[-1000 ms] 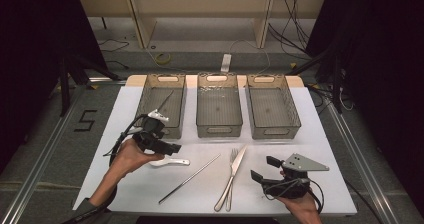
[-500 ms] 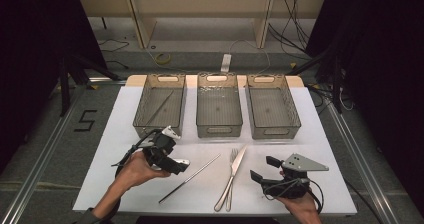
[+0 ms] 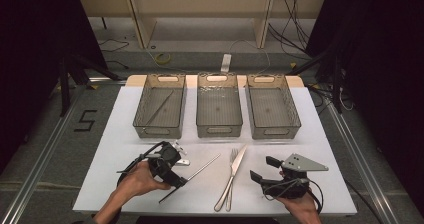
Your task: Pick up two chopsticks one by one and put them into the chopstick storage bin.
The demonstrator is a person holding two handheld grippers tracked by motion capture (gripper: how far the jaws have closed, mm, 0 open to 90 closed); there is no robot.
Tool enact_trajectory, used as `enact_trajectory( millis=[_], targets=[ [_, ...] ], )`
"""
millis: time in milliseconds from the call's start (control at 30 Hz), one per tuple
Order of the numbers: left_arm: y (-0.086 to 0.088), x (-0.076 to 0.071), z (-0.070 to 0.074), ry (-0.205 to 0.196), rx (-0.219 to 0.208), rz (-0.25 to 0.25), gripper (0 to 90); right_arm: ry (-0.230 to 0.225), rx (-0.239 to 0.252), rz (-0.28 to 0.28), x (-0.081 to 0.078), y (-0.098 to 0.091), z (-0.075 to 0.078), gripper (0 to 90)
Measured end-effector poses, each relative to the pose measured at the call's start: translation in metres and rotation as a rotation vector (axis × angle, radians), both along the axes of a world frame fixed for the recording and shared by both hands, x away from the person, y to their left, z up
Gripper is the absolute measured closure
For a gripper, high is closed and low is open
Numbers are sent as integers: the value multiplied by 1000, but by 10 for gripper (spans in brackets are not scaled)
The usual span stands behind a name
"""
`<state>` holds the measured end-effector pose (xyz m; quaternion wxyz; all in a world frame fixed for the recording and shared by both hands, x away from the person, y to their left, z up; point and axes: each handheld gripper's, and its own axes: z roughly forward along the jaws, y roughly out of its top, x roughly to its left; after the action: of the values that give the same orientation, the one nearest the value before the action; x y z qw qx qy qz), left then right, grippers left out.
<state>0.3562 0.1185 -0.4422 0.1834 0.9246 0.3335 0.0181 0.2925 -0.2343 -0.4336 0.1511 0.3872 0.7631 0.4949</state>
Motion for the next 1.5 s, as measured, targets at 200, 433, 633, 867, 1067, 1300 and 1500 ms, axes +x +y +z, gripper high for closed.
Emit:
enact_trajectory(
  millis=[200,433,633,867,1067,1300,1500],
  targets=[
    [-5,-4,-5,21,23,-33,332,1,0,0,0,0,0,247],
    [-7,-4,-11,30,53,-50,483,2,-1,1,0,1,0,247],
    [-9,-5,-16,39,69,-60,566,2,-4,2,0,1,0,249],
    [-13,-7,-18,43,86,-79,651,5,-7,3,0,1,-1,250],
    [-15,-8,-19,24,113,-82,707,5,-7,3,0,1,-1,252],
    [-16,-7,-20,18,120,-82,754,3,-14,3,1,1,-1,255],
    [-17,-8,-20,12,122,-81,815,1,-16,4,1,1,-1,255]
  ],
)
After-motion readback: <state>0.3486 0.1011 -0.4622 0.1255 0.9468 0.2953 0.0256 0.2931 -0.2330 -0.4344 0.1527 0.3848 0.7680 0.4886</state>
